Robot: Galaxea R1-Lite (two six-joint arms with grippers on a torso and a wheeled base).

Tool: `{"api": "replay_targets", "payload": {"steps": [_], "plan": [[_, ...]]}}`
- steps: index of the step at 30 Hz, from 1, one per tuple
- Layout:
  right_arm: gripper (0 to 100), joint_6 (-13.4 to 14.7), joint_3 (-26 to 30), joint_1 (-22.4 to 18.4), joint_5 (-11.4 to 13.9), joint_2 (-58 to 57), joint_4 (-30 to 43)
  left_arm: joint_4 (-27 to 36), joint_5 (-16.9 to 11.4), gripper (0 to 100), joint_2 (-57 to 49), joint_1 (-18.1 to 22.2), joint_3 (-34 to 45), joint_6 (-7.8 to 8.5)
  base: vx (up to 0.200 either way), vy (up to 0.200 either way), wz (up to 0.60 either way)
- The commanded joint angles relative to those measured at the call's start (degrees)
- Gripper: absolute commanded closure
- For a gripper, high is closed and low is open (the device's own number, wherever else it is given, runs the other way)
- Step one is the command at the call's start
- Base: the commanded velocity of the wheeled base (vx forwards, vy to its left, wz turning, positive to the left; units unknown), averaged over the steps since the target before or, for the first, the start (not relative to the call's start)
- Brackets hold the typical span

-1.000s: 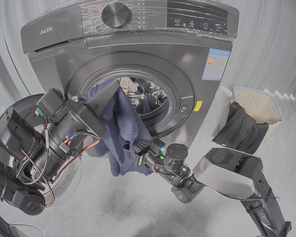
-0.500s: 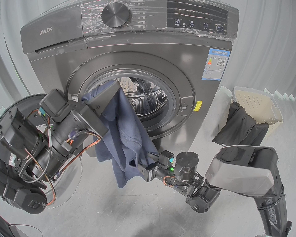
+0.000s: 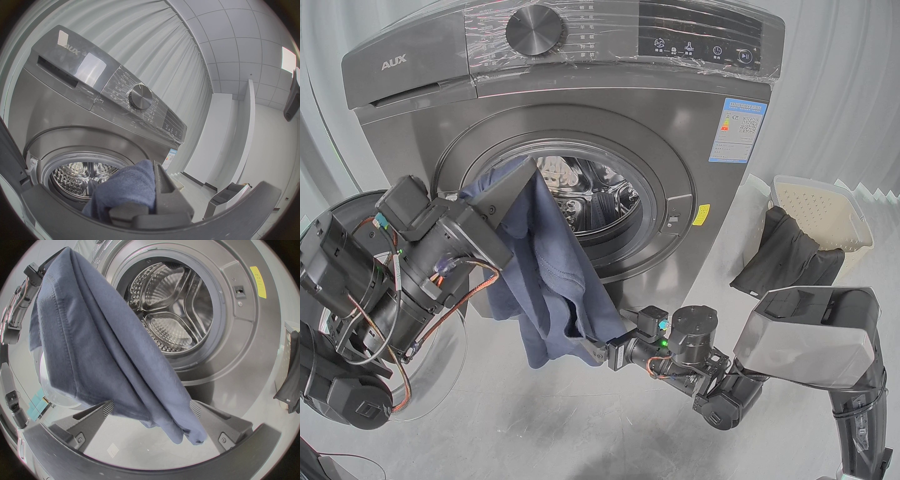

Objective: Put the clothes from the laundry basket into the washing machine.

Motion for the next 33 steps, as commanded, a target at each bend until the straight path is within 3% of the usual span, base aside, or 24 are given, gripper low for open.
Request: {"api": "replay_targets", "payload": {"steps": [1,6,8,16,32,33], "plan": [[0,-0.17,-3.14,-0.40,-0.01,0.07,0.58,-0.06,-0.02,100,0.00,-0.13,0.28,-0.02,0.000,0.000,0.00],[0,-1.75,-7.18,-0.84,1.05,0.95,2.34,-0.06,-0.02,100,0.09,-0.22,0.37,-0.02,0.000,0.000,0.00],[0,-2.45,-9.29,-0.84,3.07,3.14,2.34,-0.06,-0.02,100,0.00,-0.22,0.37,-0.02,0.000,0.000,0.00],[0,-2.63,-10.61,3.11,5.53,5.96,1.81,-0.06,-0.02,100,0.09,-0.31,0.37,-0.02,0.000,0.000,0.00],[0,-2.45,-23.44,3.82,5.18,11.58,2.16,-0.14,-0.19,100,-0.44,-1.28,0.37,-0.28,0.000,0.000,0.00],[100,-2.45,-24.14,3.82,5.18,11.67,2.16,-0.14,-0.19,100,-0.44,-1.28,0.28,-0.28,0.000,0.000,0.00]]}}
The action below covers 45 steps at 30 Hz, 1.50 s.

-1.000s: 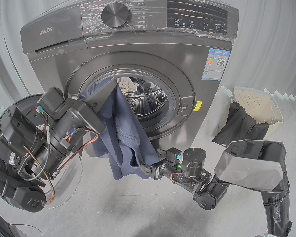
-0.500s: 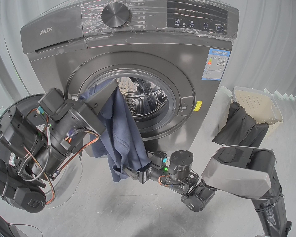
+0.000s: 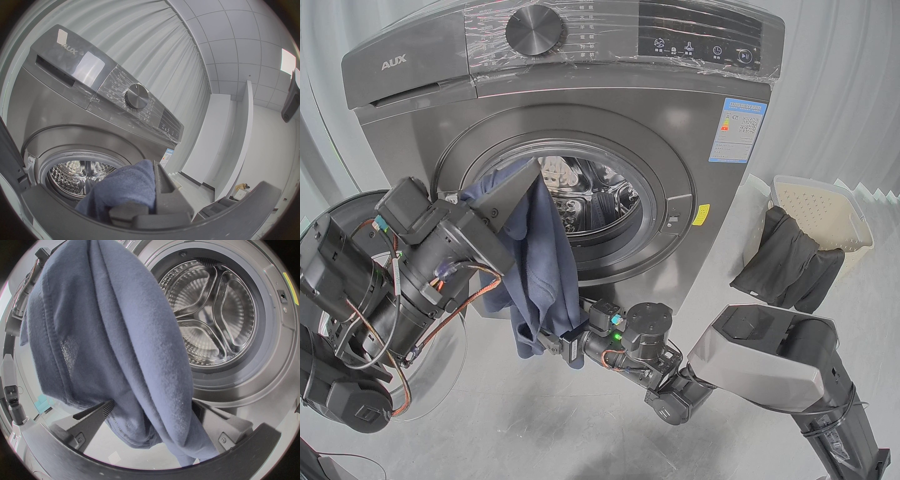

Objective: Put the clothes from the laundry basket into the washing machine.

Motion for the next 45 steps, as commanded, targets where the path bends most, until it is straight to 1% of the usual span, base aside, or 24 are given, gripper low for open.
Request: {"api": "replay_targets", "payload": {"steps": [1,2,7,10,13,16,17,18,20,24,25,26,28,33,36,37,38,40,43,45], "plan": [[100,0.11,-3.38,0.07,-0.13,1.94,-0.06,-0.03,0.03,100,-0.08,-0.31,-0.14,-0.12,0.000,0.000,0.00],[100,0.11,-4.00,0.07,-0.22,1.85,-0.06,-0.03,0.03,100,-0.08,-0.23,-0.22,-0.12,0.000,0.000,0.00],[100,0.11,-3.38,0.07,-0.22,0.97,-0.59,-0.03,0.20,100,0.44,0.21,-0.31,-0.21,0.000,0.000,0.00],[100,0.55,-1.36,-0.28,-0.66,-1.66,-0.94,0.05,0.20,100,0.80,0.57,-0.22,-0.30,0.000,0.000,0.00],[100,0.90,2.68,-0.80,-1.89,-5.27,-1.03,0.05,0.29,100,0.97,0.65,-0.22,-0.30,0.000,0.000,0.00],[100,1.78,8.48,-1.42,-3.56,-10.98,-1.03,0.14,0.29,100,1.50,0.74,-0.14,-0.30,0.000,0.000,0.00],[100,1.95,8.92,-1.51,-3.74,-11.42,-1.03,0.14,0.29,100,1.59,0.74,-0.14,-0.30,0.000,0.000,0.00],[100,2.48,11.03,-2.03,-4.79,-14.32,-1.03,0.14,0.38,100,2.03,0.83,-0.05,-0.30,0.000,0.000,0.00],[100,2.83,13.58,-3.09,-5.58,-17.66,-1.03,0.05,0.82,100,2.64,1.53,0.04,-0.30,0.000,0.000,0.00],[100,3.01,20.96,-5.90,-5.58,-23.99,-1.38,0.05,0.99,100,3.34,3.91,0.04,-0.30,0.000,0.000,0.00],[100,3.01,20.96,-5.90,-5.58,-23.99,-1.38,0.05,0.99,100,3.34,3.91,0.04,-0.30,0.000,0.000,0.00],[100,2.92,25.44,-7.48,-5.14,-26.54,-2.87,0.14,0.90,100,3.52,4.96,0.13,-0.39,0.000,0.000,0.00],[100,3.01,29.49,-8.98,-4.97,-28.56,-4.54,0.05,0.90,100,4.31,5.66,0.57,-0.39,0.000,0.000,0.00],[100,3.45,35.20,-11.79,-4.97,-32.51,-6.21,0.05,0.90,100,6.07,5.75,2.94,-0.12,0.000,0.000,0.00],[100,4.59,35.99,-12.49,-5.41,-33.13,-7.62,-0.03,0.55,100,7.30,5.58,4.87,0.23,0.000,0.000,0.00],[100,5.73,35.99,-12.49,-5.67,-33.30,-8.32,-0.03,0.29,100,8.18,5.31,6.19,0.40,0.000,0.000,0.00],[100,6.17,35.90,-12.14,-5.67,-33.48,-8.32,-0.03,0.29,100,8.71,5.22,6.90,0.49,0.000,0.000,0.00],[100,6.70,35.99,-11.35,-6.29,-34.10,-8.32,-0.03,0.20,100,10.38,5.14,8.65,0.67,0.000,0.000,0.00],[100,6.70,35.55,-9.68,-7.17,-34.36,-8.32,-0.12,-0.06,100,12.40,4.78,10.76,0.84,0.000,0.000,0.00],[100,6.70,35.02,-8.28,-7.78,-34.97,-8.41,-0.12,-0.24,100,13.72,4.61,11.55,1.37,0.000,0.000,0.00]]}}
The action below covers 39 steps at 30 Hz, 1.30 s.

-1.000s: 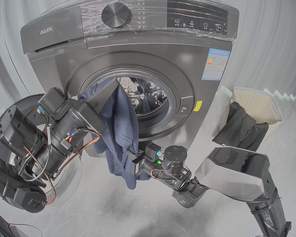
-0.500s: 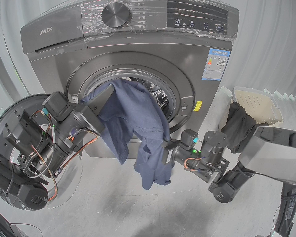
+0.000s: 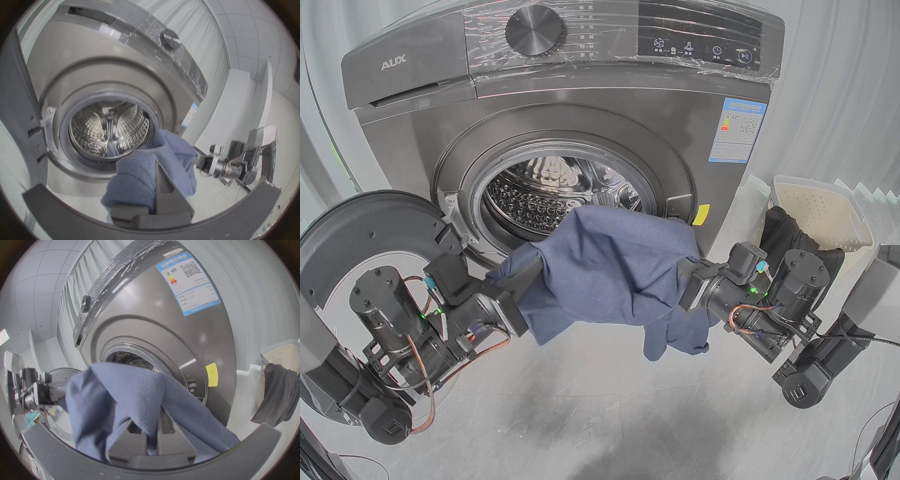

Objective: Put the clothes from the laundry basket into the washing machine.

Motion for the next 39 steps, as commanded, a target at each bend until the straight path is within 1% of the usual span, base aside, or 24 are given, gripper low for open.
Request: {"api": "replay_targets", "payload": {"steps": [1,3,6,7,8,9,11,21,22,24,28,30,31,32,33,35,38,39], "plan": [[100,0.19,-0.76,2.42,-0.92,-2.32,-0.15,-0.10,-0.32,100,4.60,-0.41,2.85,0.84,0.000,0.000,0.00],[100,0.37,-1.29,2.51,-1.01,-2.50,-0.23,-0.10,-0.59,100,5.48,-0.50,4.52,1.99,0.000,0.000,0.00],[100,0.54,-2.52,2.95,-0.92,-3.55,-0.23,-0.10,-3.05,100,7.32,-0.41,7.07,4.71,0.000,0.000,0.00],[100,0.54,-2.52,2.95,-0.92,-3.55,-0.23,-0.10,-3.05,100,7.32,-0.41,7.07,4.71,0.000,0.000,0.00],[100,0.54,-3.13,2.95,-0.92,-4.43,-0.15,-0.10,-4.72,100,8.55,-0.41,8.65,6.73,0.000,0.000,0.00],[100,0.54,-3.22,2.95,-0.92,-4.78,-0.15,-0.19,-5.33,100,9.17,-0.41,9.36,7.79,0.000,0.000,0.00],[100,0.63,-3.05,2.86,-0.92,-5.05,-0.15,-0.19,-5.60,100,9.70,-0.41,10.15,8.84,0.000,0.000,0.00],[100,0.72,-2.69,2.95,-0.92,-4.96,-0.15,-0.19,-5.68,100,9.78,-0.41,11.03,9.02,0.000,0.000,0.00],[100,0.72,-2.69,2.95,-0.92,-4.96,-0.15,-0.10,-5.68,0,9.87,-0.41,11.38,9.02,0.000,0.000,0.00],[100,0.72,-2.69,2.77,-0.92,-4.96,-0.15,-0.10,-5.68,0,9.96,-0.50,11.82,8.84,0.000,0.000,0.00],[100,0.98,-2.87,1.72,-1.01,-4.70,-0.15,-0.19,-5.68,0,10.49,-0.68,12.70,9.11,0.000,0.000,0.00],[100,1.16,-2.87,0.58,-1.01,-4.43,-0.15,-0.19,-5.86,0,10.40,-1.29,13.93,9.90,0.000,0.000,0.00],[100,1.07,-3.13,-0.22,-0.92,-4.34,-0.15,-0.19,-6.04,0,10.40,-1.64,15.07,10.86,0.000,0.000,0.00],[100,1.07,-3.31,-0.57,-0.92,-4.34,-0.15,-0.10,-6.12,0,10.40,-1.73,15.60,11.39,0.000,0.000,0.00],[100,0.98,-3.84,-1.36,-0.83,-4.08,-0.15,-0.10,-6.39,0,10.57,-1.73,16.65,12.45,0.000,0.000,0.00],[100,0.90,-4.80,-1.71,-0.83,-3.73,-0.06,-0.10,-7.09,0,10.66,-1.73,17.44,13.59,0.000,0.000,0.00],[100,0.46,-5.24,-0.48,-0.57,-2.76,0.03,-0.10,-7.35,0,10.75,-1.64,16.30,13.94,0.000,0.000,0.00],[100,0.37,-5.33,0.66,-0.57,-2.32,0.03,-0.19,-7.27,0,10.66,-1.64,15.51,13.94,0.000,0.000,0.00]]}}
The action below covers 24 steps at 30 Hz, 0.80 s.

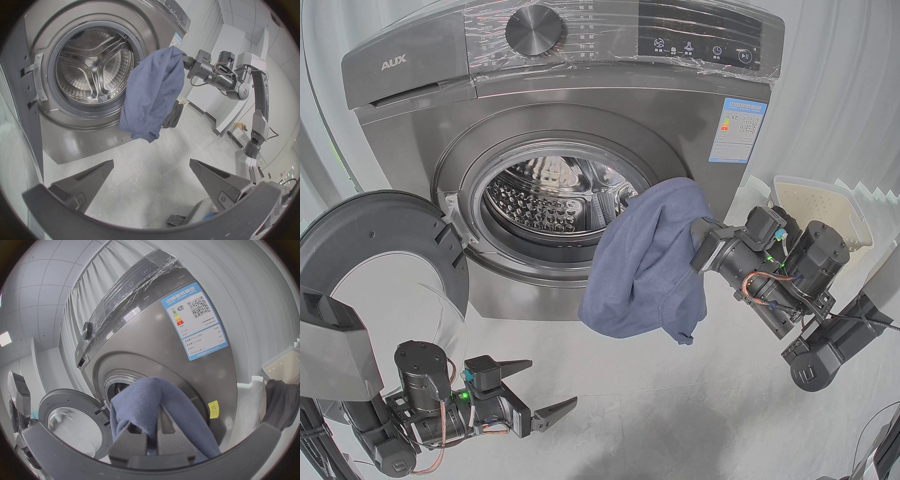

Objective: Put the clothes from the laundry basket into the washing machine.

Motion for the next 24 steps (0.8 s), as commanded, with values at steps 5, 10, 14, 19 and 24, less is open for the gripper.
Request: {"api": "replay_targets", "payload": {"steps": [5,10,14,19,24], "plan": [[100,-1.13,-2.63,5.37,0.36,5.27,0.23,-0.10,0.29,0,-0.40,0.04,-4.84,-0.47,0.000,0.000,0.00],[100,-1.48,-6.85,8.62,0.36,10.10,0.49,-0.19,0.38,0,-1.54,0.04,-7.30,-0.74,0.000,0.000,0.00],[100,-1.48,-10.54,11.70,0.27,12.56,0.67,-0.19,0.38,0,-1.81,0.04,-8.53,-0.83,0.000,0.000,0.00],[100,-1.48,-12.39,13.98,0.19,14.14,0.85,-0.19,0.38,0,-1.72,0.04,-9.41,-0.83,0.000,0.000,0.00],[100,-1.57,-13.79,14.95,0.19,15.11,0.76,-0.28,0.38,0,-1.54,-0.05,-9.49,-0.91,0.000,0.000,0.00]]}}
